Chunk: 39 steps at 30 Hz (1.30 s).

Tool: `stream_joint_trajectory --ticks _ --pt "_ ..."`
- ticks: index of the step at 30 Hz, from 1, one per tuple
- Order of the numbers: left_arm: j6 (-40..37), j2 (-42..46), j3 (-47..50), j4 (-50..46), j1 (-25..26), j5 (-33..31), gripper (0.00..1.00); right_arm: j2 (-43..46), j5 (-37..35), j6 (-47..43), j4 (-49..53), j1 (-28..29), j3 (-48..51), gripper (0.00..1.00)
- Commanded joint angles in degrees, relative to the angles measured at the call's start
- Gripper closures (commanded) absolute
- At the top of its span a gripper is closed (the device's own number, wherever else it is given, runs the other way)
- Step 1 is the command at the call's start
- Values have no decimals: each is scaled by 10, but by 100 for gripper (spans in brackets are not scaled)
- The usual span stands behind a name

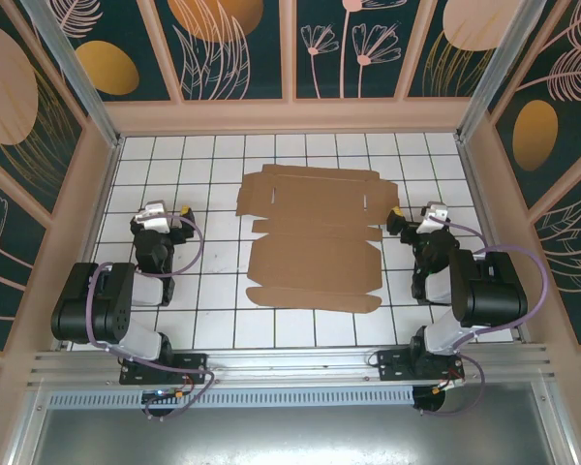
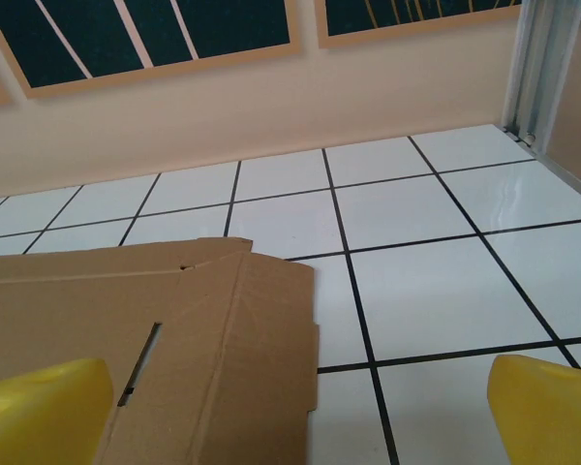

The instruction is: Fold the paper box

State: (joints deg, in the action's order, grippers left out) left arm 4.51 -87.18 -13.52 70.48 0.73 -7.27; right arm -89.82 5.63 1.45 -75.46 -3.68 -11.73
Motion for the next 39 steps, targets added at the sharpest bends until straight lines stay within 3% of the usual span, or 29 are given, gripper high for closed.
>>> stream_joint_trajectory --ticks 1,30,31,33,35,39 --pt "-4 2 -3 17 -4 5 1 4 16 -5 0 -5 -8 1" --pt "-2 7 -1 22 -4 -2 1 5 15 -3 -3 -1 -8 1" --pt "0 25 -7 -4 -4 -5 1 22 18 -8 -2 2 -4 1" --pt "-18 96 -31 -103 5 8 1 117 -41 -31 75 32 -2 1" --pt "-35 159 -54 -158 36 3 1 207 -108 -39 166 80 -24 1" --pt "-40 240 -149 -317 122 1 1 315 -159 1 336 180 -106 1"
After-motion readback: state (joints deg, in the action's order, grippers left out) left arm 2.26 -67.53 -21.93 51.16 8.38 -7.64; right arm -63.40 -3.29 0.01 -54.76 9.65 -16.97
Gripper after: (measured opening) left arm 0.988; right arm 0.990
